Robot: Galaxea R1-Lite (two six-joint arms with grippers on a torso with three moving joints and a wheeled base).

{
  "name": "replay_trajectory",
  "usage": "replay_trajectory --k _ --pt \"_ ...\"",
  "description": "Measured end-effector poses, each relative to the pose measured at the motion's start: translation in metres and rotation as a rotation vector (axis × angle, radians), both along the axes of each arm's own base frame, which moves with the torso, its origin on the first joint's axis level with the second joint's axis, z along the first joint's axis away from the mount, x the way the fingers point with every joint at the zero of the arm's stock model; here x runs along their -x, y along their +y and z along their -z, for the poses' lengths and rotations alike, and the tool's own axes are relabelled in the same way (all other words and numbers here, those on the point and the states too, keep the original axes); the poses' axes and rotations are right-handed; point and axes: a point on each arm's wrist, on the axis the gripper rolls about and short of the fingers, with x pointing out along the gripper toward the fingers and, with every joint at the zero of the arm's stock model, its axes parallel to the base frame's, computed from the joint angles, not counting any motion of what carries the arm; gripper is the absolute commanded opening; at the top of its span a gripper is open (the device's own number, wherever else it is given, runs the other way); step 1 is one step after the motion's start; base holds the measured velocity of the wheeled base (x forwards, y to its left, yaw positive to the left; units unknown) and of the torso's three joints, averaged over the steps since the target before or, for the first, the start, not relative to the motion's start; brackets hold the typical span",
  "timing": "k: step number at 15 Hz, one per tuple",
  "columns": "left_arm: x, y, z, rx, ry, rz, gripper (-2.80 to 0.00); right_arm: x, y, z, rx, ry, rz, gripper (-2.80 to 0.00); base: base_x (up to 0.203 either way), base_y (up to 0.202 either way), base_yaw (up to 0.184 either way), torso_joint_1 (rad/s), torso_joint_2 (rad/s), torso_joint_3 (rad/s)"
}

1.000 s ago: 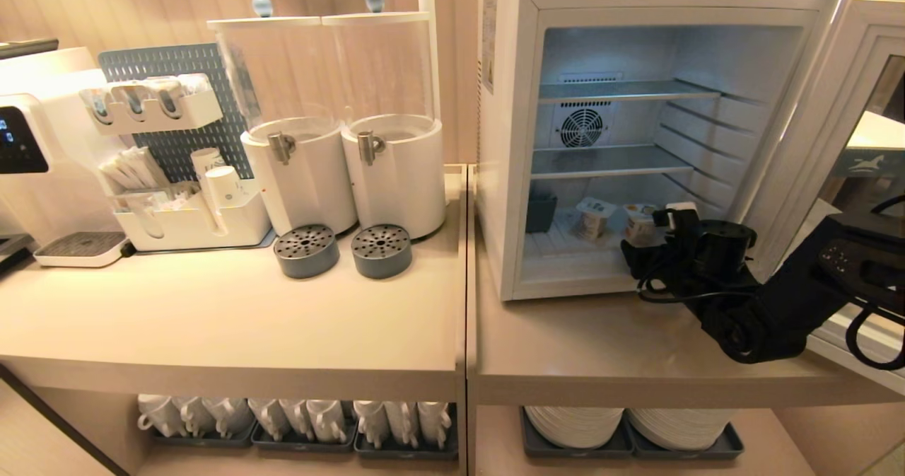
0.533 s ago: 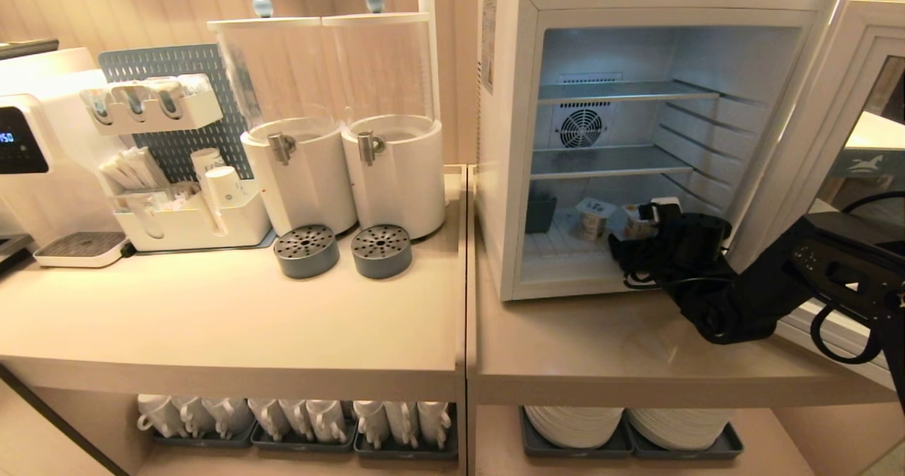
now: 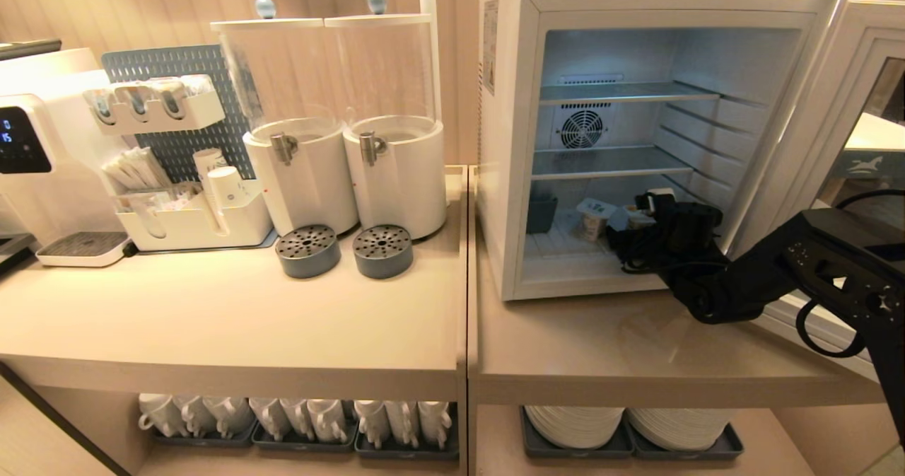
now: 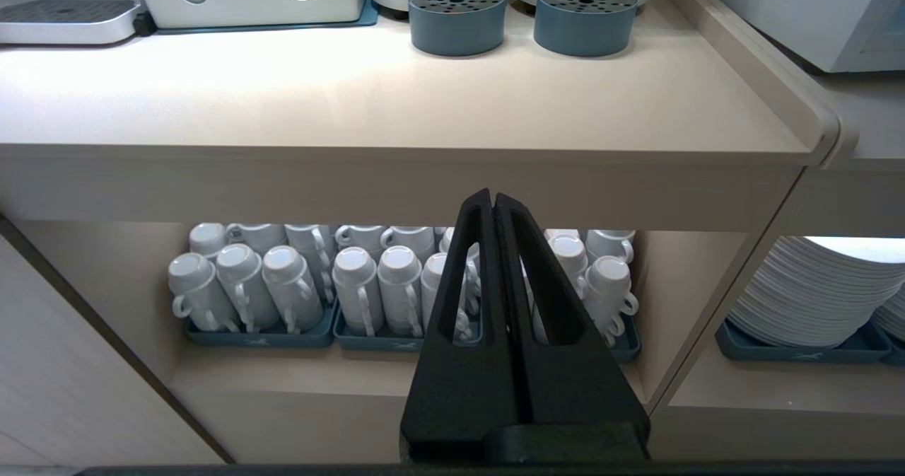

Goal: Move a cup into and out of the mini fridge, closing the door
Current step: Take the yoghurt out of the freezer

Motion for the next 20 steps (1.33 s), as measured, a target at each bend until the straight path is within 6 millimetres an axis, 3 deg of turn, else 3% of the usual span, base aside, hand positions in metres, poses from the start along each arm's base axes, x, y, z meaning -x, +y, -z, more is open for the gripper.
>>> replay_trajectory --k 1,2,3,9,13,20 --pt "0.0 0.0 0.0 0.0 0.0 0.0 -2.8 -0.001 -0.001 0.001 0.0 0.003 0.001 0.0 0.0 0.0 0.0 0.0 0.0 0.0" --pt "0.0 0.0 0.0 0.0 0.0 0.0 -2.8 -0.003 -0.001 0.002 0.0 0.005 0.005 -1.94 0.0 0.0 0.0 0.0 0.0 0.0" --pt "0.0 0.0 0.0 0.0 0.0 0.0 -2.8 -0.004 -0.001 0.003 0.003 0.004 0.019 -2.8 0.0 0.0 0.0 0.0 0.0 0.0" --pt "0.0 0.0 0.0 0.0 0.0 0.0 -2.8 0.002 -0.003 0.002 0.007 0.021 0.034 -2.8 0.0 0.0 0.0 0.0 0.0 0.0" --pt "0.0 0.0 0.0 -0.001 0.0 0.0 -2.8 0.022 -0.002 -0.009 -0.001 0.045 0.008 -2.8 0.0 0.0 0.0 0.0 0.0 0.0" --pt "0.0 0.0 0.0 -0.001 0.0 0.0 -2.8 0.08 -0.003 -0.076 -0.015 -0.021 -0.041 -2.8 0.0 0.0 0.0 0.0 0.0 0.0"
